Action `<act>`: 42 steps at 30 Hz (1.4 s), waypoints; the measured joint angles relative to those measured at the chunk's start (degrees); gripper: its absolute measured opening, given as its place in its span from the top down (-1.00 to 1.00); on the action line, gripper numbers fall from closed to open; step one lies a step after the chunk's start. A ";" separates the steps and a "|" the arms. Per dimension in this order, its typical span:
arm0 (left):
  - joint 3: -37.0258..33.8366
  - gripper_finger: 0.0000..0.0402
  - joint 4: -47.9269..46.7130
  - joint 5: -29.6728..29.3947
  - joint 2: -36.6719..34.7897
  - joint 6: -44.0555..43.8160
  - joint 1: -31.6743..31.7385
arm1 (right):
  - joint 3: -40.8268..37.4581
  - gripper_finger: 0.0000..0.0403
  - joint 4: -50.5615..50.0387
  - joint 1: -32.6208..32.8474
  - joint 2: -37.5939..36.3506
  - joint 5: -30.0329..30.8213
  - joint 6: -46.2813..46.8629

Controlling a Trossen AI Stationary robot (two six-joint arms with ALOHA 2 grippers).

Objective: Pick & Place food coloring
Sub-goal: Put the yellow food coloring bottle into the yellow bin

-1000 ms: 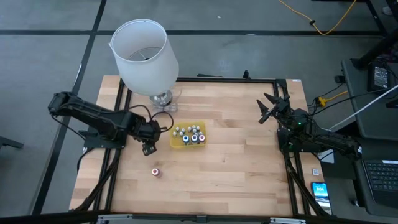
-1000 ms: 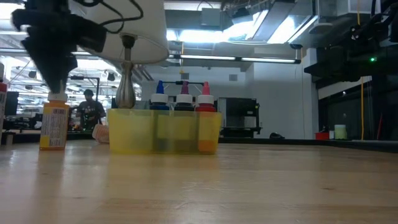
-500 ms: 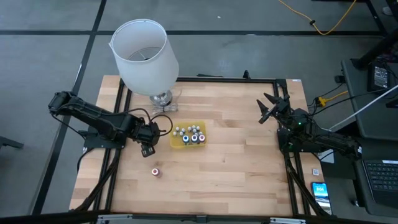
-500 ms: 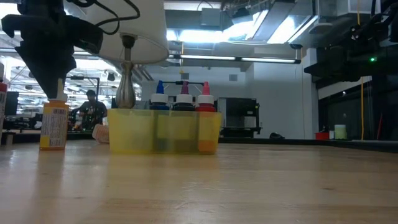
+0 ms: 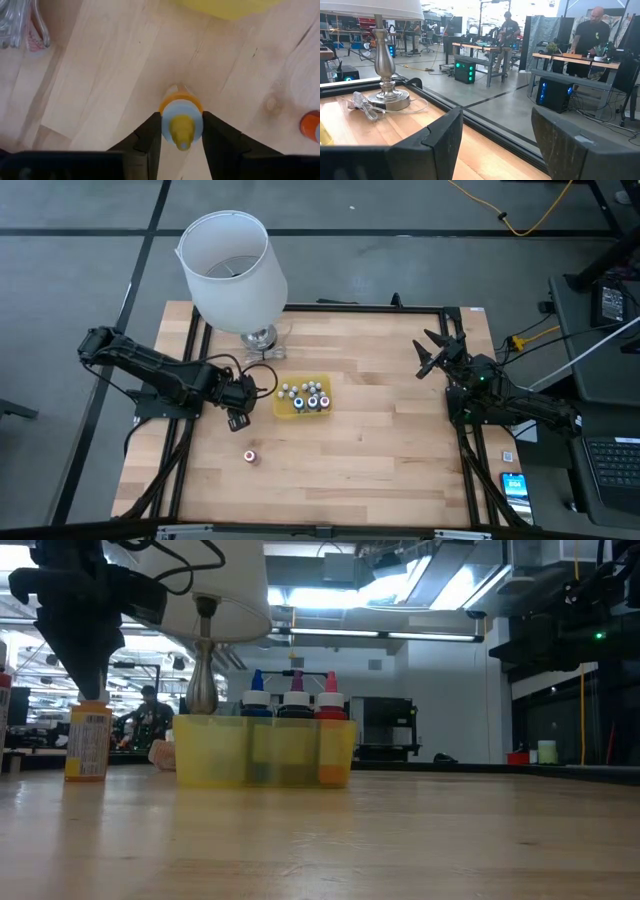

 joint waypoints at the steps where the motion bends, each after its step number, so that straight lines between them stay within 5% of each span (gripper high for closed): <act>1: 0.00 0.44 0.00 0.18 0.00 0.00 0.00 | 0.01 -0.17 0.00 -0.01 0.01 0.00 0.01; 10: 0.74 0.44 -0.96 5.08 -0.76 -0.52 0.59 | 0.01 -0.17 0.00 0.01 0.00 0.00 0.00; 20: 10.96 0.45 -6.94 3.00 0.49 -0.05 0.79 | -0.01 -0.17 0.00 -0.01 0.02 0.00 0.00; 42: 31.21 0.45 -8.99 1.63 19.29 11.98 7.85 | 0.00 -0.17 0.00 -0.01 0.00 0.00 0.01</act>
